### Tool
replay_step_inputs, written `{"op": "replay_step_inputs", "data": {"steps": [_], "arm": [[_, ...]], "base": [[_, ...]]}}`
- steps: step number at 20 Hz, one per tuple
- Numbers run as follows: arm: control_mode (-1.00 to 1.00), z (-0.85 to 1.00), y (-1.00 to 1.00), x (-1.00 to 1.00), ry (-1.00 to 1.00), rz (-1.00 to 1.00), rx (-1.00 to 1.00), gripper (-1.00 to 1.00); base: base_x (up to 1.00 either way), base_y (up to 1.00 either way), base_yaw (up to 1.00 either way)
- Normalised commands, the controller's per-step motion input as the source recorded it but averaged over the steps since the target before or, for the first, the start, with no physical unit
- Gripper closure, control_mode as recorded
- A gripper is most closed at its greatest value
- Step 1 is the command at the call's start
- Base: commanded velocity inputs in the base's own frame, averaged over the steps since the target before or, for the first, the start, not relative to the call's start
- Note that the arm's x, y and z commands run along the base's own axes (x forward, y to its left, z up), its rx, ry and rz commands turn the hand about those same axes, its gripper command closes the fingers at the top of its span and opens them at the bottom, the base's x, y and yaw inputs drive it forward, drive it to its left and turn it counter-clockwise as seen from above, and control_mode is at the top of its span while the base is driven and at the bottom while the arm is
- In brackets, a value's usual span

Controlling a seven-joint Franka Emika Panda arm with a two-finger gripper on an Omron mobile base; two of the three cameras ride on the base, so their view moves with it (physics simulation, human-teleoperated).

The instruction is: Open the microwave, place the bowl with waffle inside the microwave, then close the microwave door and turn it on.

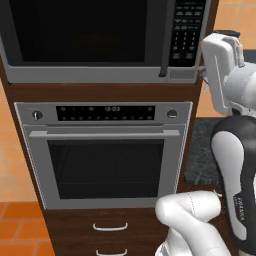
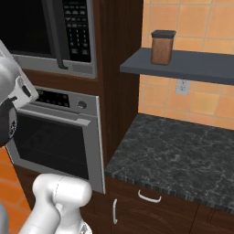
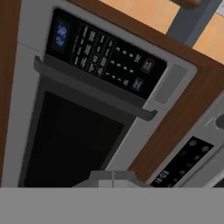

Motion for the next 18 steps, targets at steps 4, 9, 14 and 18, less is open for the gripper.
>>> {"op": "replay_step_inputs", "data": {"steps": [4, 9, 14, 18], "arm": [[-1.0, -0.03, -0.62, -0.52, 0.19, -0.06, -0.12, 1.0], [-1.0, -0.04, -0.52, 0.02, 0.24, -0.07, -0.1, 1.0], [-1.0, 0.0, -0.03, 0.45, 0.12, 0.0, -0.01, 1.0], [-1.0, 0.0, 0.0, 0.53, 0.03, 0.01, 0.0, 1.0]], "base": [[0.0, 0.0, 0.0], [0.0, 0.0, 0.0], [0.0, 0.0, 0.0], [0.0, 0.0, 0.0]]}}
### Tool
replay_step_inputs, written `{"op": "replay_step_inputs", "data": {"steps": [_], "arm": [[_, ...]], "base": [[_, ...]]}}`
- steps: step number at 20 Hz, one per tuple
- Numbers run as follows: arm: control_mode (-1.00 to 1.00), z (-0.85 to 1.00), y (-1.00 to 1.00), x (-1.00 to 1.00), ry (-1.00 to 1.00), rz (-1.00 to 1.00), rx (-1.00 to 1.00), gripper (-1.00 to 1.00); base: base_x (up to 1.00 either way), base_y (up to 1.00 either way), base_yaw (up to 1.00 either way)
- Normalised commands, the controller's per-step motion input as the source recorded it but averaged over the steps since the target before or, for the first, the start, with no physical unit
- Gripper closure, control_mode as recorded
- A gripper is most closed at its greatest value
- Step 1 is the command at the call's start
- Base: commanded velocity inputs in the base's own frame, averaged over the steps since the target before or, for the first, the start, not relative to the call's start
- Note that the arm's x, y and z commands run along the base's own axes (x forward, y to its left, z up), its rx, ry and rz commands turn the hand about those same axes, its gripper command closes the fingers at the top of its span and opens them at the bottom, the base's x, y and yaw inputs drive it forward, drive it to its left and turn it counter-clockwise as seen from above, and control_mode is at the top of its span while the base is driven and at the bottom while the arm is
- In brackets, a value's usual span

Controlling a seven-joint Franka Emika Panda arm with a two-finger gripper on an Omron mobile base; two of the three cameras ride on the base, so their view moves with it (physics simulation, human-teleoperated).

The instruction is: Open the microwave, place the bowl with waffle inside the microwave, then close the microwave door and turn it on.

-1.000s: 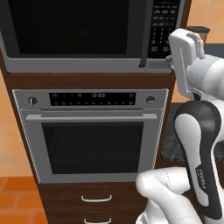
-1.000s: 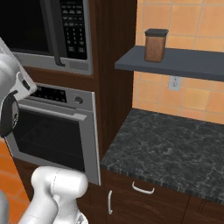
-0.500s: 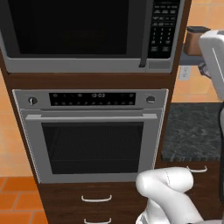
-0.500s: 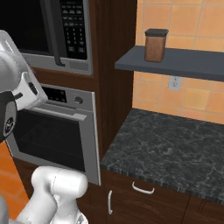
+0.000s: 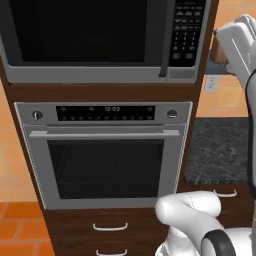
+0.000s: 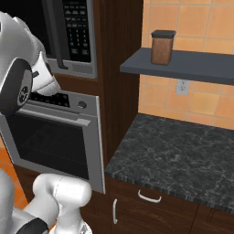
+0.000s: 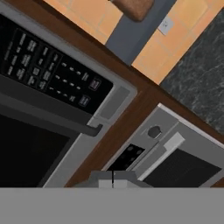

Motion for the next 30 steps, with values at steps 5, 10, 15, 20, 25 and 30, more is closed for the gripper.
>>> {"op": "replay_step_inputs", "data": {"steps": [5, 10, 15, 20, 25, 30], "arm": [[-1.0, -0.13, 0.0, 0.66, 0.0, 0.02, 0.0, 1.0], [-1.0, -0.22, 0.01, 0.83, 0.0, 0.01, 0.0, 1.0], [-1.0, -0.17, 0.06, 0.82, 0.0, 0.01, 0.0, 1.0], [-1.0, -0.09, 0.13, 0.71, 0.0, 0.01, 0.0, 1.0], [-1.0, 0.0, 0.08, 0.66, -0.02, 0.02, 0.02, 1.0], [-1.0, 0.0, 0.0, 0.66, -0.05, 0.02, 0.03, 1.0]], "base": [[0.0, 0.0, 0.0], [0.0, 0.0, 0.0], [0.0, 0.0, 0.0], [0.0, 0.0, 0.0], [0.0, 0.0, 0.0], [0.0, 0.0, 0.0]]}}
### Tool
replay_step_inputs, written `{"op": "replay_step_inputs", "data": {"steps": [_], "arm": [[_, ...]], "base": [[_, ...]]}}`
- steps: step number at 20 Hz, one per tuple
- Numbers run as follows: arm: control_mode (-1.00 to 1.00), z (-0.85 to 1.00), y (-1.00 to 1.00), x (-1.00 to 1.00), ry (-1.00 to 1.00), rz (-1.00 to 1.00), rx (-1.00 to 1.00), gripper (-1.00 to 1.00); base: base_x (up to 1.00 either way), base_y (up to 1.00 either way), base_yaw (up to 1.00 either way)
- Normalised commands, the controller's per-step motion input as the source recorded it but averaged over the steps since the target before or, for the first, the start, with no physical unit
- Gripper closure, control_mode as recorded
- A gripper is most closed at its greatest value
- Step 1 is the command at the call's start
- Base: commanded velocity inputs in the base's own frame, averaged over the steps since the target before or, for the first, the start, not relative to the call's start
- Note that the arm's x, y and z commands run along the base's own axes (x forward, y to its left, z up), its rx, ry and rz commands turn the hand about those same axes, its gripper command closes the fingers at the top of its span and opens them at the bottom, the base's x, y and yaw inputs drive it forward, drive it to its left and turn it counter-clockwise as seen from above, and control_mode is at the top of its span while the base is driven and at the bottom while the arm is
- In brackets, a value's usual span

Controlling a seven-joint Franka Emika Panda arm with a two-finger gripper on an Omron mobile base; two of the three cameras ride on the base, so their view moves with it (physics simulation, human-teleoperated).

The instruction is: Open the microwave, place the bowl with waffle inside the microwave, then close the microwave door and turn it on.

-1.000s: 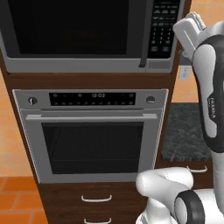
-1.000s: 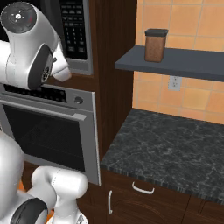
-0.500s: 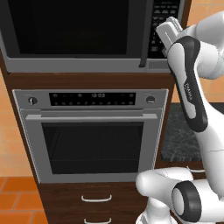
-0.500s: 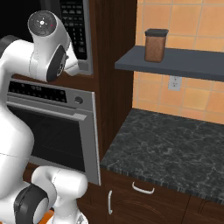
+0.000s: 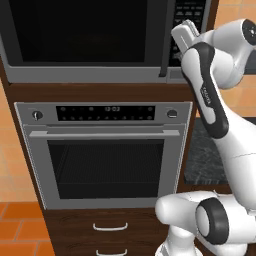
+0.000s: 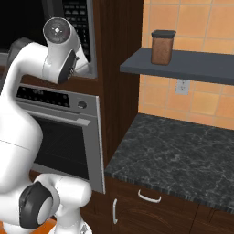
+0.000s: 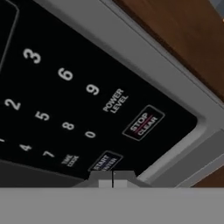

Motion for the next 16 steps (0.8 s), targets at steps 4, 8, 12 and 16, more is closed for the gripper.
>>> {"op": "replay_step_inputs", "data": {"steps": [4, 8, 12, 16], "arm": [[-1.0, -0.01, 0.04, 0.62, -0.06, 0.02, 0.01, 1.0], [-1.0, -0.24, 0.16, 0.81, -0.1, 0.03, 0.0, 1.0], [-1.0, -0.33, 0.18, 0.98, -0.01, 0.04, 0.0, 1.0], [-1.0, -0.61, 0.22, 1.0, 0.04, 0.09, 0.0, 1.0]], "base": [[0.0, 0.0, 0.0], [0.0, 0.0, 0.0], [0.0, 0.0, 0.0], [0.0, 0.0, 0.0]]}}
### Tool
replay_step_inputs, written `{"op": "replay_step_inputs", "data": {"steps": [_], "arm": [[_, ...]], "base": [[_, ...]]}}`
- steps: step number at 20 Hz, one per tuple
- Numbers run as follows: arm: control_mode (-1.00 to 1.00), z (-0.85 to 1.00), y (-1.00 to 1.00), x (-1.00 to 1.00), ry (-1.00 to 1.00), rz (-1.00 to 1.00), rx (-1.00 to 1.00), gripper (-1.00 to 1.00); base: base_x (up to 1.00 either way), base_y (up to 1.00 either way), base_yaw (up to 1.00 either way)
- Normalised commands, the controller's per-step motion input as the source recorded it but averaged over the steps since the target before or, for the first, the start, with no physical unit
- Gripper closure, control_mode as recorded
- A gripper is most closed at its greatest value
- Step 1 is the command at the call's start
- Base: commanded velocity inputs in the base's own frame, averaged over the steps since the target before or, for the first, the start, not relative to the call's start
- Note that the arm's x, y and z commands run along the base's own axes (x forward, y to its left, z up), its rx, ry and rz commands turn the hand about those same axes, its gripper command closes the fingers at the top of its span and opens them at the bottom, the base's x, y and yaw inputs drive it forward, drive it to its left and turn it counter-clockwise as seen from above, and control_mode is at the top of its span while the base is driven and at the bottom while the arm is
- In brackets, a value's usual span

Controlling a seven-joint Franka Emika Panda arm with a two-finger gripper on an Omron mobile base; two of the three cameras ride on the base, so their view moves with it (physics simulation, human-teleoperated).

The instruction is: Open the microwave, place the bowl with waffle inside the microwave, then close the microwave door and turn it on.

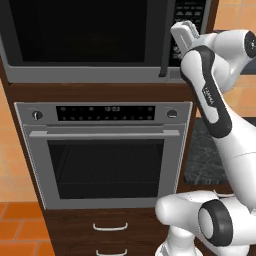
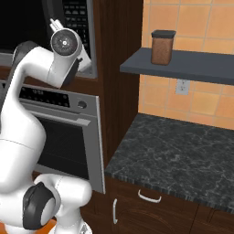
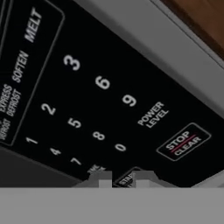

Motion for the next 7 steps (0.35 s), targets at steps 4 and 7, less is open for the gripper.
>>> {"op": "replay_step_inputs", "data": {"steps": [4, 7], "arm": [[-1.0, -1.0, 0.1, 1.0, 0.0, 0.09, 0.0, 1.0], [-1.0, -1.0, 0.26, 1.0, -0.02, 0.04, -0.04, 1.0]], "base": [[0.0, 0.0, 0.0], [0.0, 0.0, 0.0]]}}
